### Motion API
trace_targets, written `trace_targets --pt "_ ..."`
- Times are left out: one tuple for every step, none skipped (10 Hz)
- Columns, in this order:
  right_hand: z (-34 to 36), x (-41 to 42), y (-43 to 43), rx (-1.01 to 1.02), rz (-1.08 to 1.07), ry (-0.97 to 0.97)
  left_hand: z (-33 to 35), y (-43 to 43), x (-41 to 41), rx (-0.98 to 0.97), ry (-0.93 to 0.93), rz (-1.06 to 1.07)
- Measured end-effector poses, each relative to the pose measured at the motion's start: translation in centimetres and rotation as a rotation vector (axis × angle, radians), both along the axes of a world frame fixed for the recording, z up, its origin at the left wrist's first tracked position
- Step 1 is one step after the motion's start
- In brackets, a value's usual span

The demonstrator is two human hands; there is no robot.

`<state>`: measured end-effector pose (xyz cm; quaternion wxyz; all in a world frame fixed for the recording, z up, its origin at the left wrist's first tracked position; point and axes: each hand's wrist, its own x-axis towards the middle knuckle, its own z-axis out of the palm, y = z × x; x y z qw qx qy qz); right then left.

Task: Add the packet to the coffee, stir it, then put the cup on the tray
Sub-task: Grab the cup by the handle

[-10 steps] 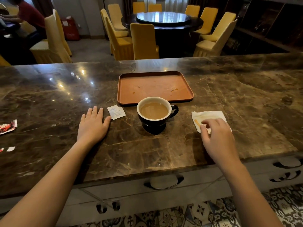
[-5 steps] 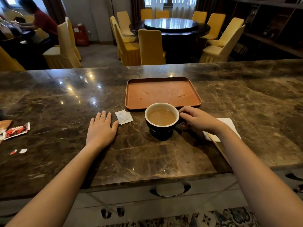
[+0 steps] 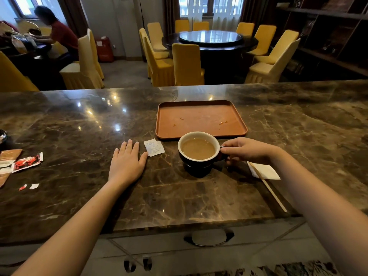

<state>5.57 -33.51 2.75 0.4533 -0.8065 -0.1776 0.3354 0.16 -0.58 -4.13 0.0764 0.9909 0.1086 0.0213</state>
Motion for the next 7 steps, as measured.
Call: trace_targets --pt "-0.3 -0.2 0.2 -0.001 -0.009 0.019 0.0 0.0 -0.1 -0.001 -0.004 0.000" --pt "-0.5 -0.6 0.3 0.011 -0.027 0.014 0.0 0.0 -0.1 -0.002 0.001 0.000" --pt "-1.0 -1.3 0.6 0.058 -0.073 -0.013 0.0 0.0 -0.1 -0.004 0.000 -0.002" --pt "-1.6 -1.7 0.9 0.110 -0.135 -0.034 0.1 0.0 0.0 -0.003 0.005 0.001" --pt "-2.2 -1.9 1.0 0.198 -0.173 -0.007 0.1 0.1 0.0 -0.004 0.010 0.001" --pt "-2.7 -1.8 1.0 0.305 -0.205 0.032 0.1 0.1 0.0 -0.002 0.014 0.000" --pt "-2.7 -1.5 0.9 0.333 -0.220 0.013 0.0 0.1 0.0 0.000 0.015 0.005"
